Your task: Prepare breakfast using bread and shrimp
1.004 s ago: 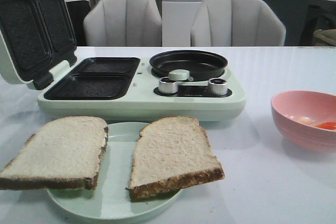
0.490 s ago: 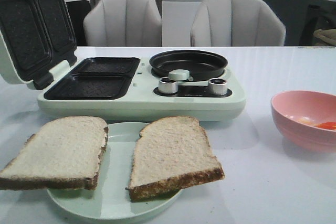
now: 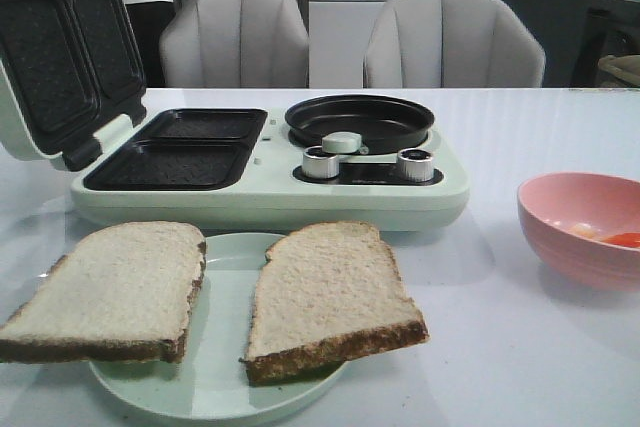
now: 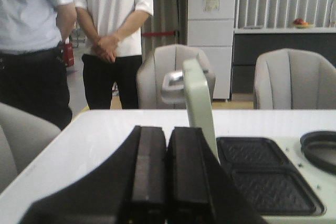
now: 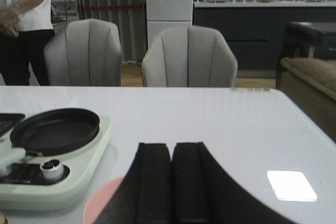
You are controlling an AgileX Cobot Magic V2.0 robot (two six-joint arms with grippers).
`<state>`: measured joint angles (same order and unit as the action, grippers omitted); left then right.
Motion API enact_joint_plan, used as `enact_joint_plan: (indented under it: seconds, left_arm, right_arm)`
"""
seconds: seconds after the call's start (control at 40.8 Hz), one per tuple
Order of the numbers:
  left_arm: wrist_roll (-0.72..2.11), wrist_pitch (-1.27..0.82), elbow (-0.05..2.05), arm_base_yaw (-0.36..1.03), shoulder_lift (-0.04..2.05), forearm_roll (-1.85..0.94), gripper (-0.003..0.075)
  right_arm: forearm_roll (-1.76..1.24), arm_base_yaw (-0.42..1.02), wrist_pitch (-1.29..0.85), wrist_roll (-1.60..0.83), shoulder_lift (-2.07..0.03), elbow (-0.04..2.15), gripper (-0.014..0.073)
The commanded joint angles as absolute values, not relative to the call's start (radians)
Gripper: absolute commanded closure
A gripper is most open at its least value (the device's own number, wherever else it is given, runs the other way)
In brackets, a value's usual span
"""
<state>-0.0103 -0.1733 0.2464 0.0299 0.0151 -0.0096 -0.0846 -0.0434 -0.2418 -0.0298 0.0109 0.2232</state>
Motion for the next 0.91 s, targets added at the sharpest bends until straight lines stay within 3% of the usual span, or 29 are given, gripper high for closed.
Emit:
enact_joint_plan:
  seconds: [0.0,0.22,0.539,0.882]
  left_arm:
    - [-0.021,-0.211,0.406,0.038,0.089,-0.016,0.0619]
    - [-0.021,-0.391,0.601,0.038,0.273,-0.007,0.0619]
    - [-0.021,-0.517,0.605,0.038,0.449,-0.009,0.0619]
    - [-0.021,-0.555,0.595,0.038,0.559,-0.009,0.0618]
  right_arm:
    - [-0.053,-0.047,-0.247,-0.033,-0.036,0.363,0.0552]
    - [-0.034,-0.047,-0.447,-0.033,-0.239,0.559,0.0552]
    - [-0.035,-0.047,-0.527,-0.033,-0.48,0.577,0.0552]
    - [-0.035,-0.047,-0.552,-0.033,-0.578,0.575,0.052]
